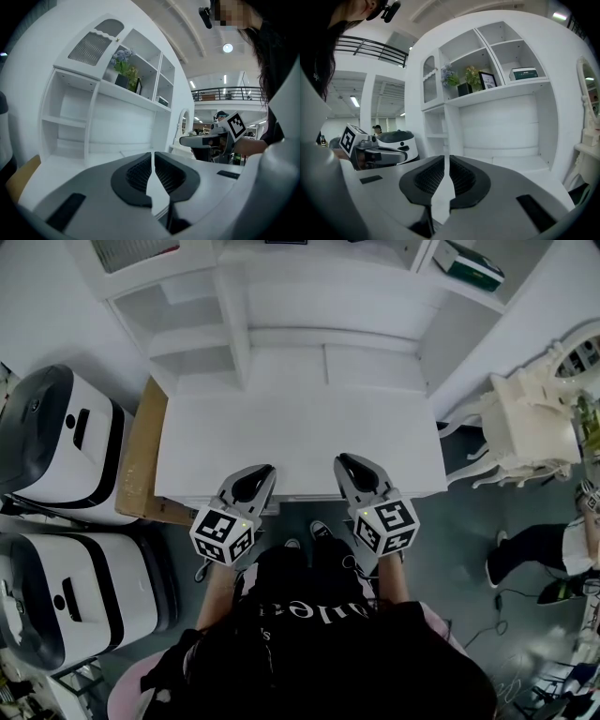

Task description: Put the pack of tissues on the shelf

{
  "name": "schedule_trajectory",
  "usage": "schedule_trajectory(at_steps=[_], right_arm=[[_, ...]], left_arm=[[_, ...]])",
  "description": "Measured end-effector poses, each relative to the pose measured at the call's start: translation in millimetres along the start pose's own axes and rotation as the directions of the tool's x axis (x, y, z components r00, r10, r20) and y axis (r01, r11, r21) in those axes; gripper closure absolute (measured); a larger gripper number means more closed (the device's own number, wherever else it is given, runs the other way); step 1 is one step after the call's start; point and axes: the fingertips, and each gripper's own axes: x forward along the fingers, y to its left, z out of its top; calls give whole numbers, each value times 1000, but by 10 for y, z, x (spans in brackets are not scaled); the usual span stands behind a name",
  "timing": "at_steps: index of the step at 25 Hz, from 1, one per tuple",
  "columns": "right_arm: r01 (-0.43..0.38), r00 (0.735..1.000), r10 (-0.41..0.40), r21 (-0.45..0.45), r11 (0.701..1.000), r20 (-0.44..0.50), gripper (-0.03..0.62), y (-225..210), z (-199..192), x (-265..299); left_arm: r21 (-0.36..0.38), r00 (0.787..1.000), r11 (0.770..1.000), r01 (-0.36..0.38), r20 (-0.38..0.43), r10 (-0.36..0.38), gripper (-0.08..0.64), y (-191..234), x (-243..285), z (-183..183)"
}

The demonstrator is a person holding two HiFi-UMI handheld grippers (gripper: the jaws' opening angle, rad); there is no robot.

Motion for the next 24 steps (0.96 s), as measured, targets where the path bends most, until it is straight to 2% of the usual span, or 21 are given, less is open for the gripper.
schedule_trajectory(at_steps=[24], right_arm=[[-53, 998, 52, -30, 998, -31, 528, -480, 93, 117]], left_arm=[[-12, 1000, 1000, -27, -11, 27, 526, 22, 510, 135]])
